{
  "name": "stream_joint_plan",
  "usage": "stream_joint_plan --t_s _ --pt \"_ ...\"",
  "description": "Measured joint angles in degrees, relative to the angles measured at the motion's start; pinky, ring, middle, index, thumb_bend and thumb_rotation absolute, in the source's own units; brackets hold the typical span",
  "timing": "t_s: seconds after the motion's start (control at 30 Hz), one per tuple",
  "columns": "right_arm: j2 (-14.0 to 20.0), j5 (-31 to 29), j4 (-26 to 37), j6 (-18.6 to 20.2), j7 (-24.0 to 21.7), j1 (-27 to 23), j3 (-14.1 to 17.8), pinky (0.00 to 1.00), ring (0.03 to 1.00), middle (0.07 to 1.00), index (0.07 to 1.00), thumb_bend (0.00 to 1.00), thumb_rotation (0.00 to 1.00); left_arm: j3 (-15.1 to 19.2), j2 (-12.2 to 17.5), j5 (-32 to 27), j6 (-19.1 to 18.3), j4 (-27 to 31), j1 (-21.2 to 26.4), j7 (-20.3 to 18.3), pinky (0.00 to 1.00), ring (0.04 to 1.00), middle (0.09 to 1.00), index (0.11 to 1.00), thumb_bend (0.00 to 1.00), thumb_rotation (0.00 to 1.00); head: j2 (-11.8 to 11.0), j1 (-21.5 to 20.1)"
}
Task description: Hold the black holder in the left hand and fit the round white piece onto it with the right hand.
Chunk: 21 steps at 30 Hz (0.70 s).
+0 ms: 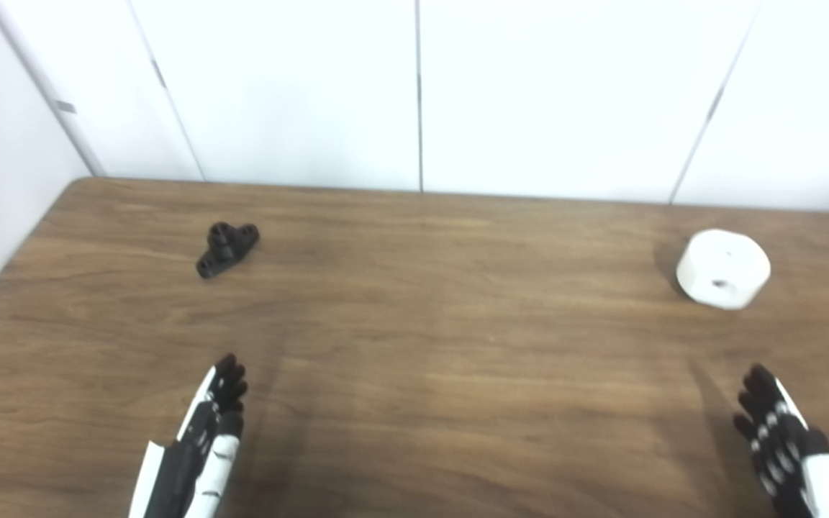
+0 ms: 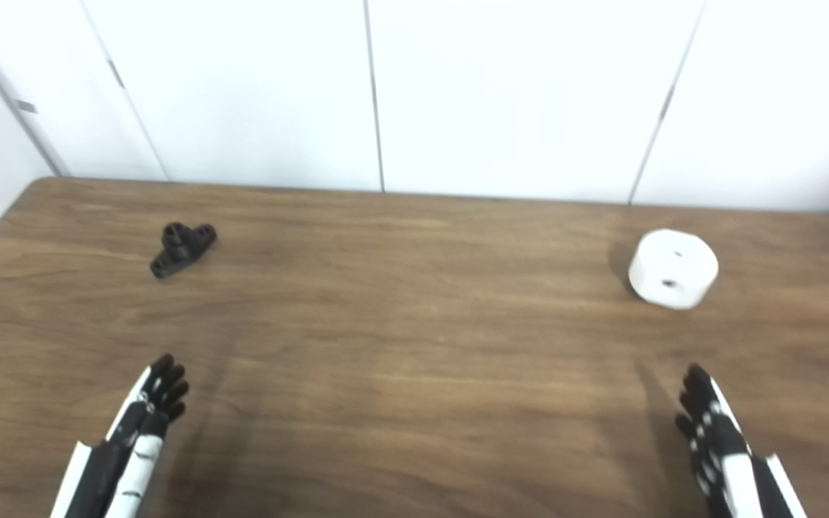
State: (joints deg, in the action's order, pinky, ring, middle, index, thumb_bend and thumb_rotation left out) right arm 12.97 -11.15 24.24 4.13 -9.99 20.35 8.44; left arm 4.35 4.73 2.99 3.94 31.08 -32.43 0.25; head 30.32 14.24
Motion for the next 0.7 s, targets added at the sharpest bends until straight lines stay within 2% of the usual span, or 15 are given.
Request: stream_joint_plan --t_s 0.13,0.27,0.4,0.7 --pt "0.0 -0.4 -1.2 -0.8 -0.5 0.0 0.0 1.00 1.000 1.000 0.998 0.64 1.00 -0.4 -0.1 0.4 0.9 -0.9 -0.2 0.0 0.90 0.917 0.935 0.961 0.49 0.82 -1.6 1.4" --pt "0.0 -0.2 -3.2 -3.6 -0.9 -0.3 0.0 1.00 1.000 1.000 0.995 0.56 1.00 -0.7 -0.1 1.6 2.1 -1.6 -0.2 0.0 0.90 0.918 0.931 0.953 0.49 0.82 -2.9 2.2" --pt "0.0 -0.2 -4.4 -5.5 -1.0 -0.4 0.0 1.00 1.000 1.000 0.997 0.54 1.00 -0.8 -0.1 1.9 2.7 -2.9 -0.2 0.0 0.89 0.919 0.928 0.945 0.46 0.79 -4.1 2.9" --pt "0.1 -0.5 -6.6 -7.8 -1.3 -1.3 0.1 1.00 1.000 1.000 1.000 0.56 1.00 -1.6 -0.1 1.8 4.3 -4.9 0.0 0.0 0.91 0.924 0.939 0.943 0.45 0.71 -6.3 5.9"
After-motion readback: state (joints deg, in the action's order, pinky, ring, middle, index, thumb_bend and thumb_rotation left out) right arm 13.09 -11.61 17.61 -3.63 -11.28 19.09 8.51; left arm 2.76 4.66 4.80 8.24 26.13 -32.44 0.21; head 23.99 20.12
